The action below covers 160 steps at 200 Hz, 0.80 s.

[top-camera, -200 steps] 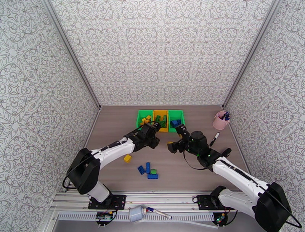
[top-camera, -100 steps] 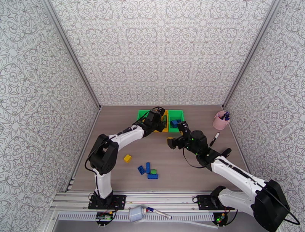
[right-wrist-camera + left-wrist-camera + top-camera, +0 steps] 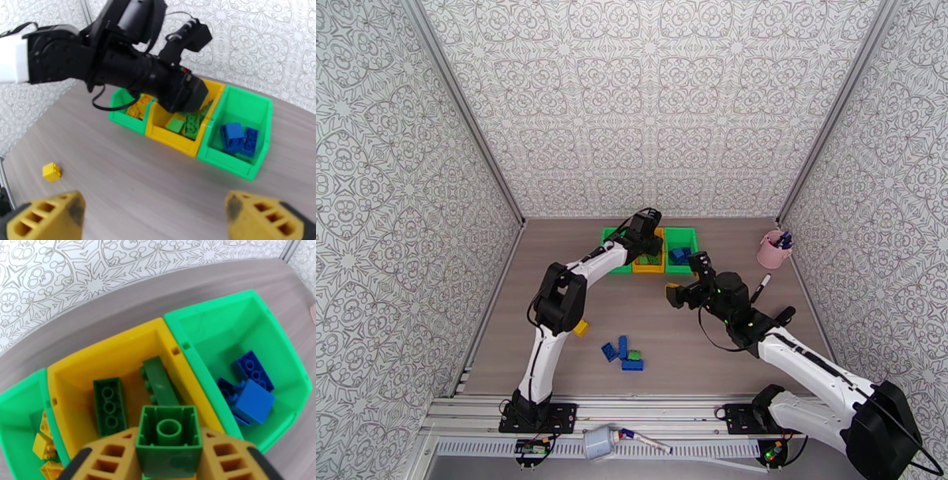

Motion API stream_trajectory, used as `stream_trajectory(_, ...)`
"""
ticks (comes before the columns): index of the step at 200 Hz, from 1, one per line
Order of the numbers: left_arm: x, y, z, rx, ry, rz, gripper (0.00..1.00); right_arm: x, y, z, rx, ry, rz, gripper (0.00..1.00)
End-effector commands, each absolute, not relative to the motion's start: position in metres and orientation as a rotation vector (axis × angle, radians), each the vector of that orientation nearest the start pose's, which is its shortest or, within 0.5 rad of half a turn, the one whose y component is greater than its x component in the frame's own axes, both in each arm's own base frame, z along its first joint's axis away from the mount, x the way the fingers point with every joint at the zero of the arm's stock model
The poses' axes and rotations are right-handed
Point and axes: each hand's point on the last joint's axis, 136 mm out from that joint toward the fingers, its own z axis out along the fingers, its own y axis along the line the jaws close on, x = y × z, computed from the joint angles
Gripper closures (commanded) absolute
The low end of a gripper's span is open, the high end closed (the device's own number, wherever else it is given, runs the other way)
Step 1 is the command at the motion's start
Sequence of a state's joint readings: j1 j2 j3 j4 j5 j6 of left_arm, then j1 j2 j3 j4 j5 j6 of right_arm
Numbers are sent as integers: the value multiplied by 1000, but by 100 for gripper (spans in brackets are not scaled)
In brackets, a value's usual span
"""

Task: Sort the legos into containers by color

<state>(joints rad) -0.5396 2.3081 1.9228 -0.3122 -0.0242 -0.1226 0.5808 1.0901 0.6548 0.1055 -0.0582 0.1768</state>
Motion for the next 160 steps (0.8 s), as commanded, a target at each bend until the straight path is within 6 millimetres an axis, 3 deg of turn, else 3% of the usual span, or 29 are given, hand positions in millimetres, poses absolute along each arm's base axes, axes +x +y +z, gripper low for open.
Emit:
stream_trajectory(1,554,-312,112,458,2270,-270,58,311,213,211,-424,1924,542,3)
stream_trajectory(54,545,-306,149,453,2213,-271,35,312,218,214,-443,1927,560,3)
stream_trajectory(61,541,-304,169,445,2179,-280,33,312,220,214,-451,1926,566,3)
stream_trajectory(99,512,-287,202,410,2118,-293,22,308,232,212,-504,1933,627,3)
stream_trajectory(131,479,-267,214,363,2097,-323,14,300,244,203,-598,1954,647,3)
stream_trajectory(160,448,-238,211,289,2117,-347,7,286,260,183,-759,2008,611,3)
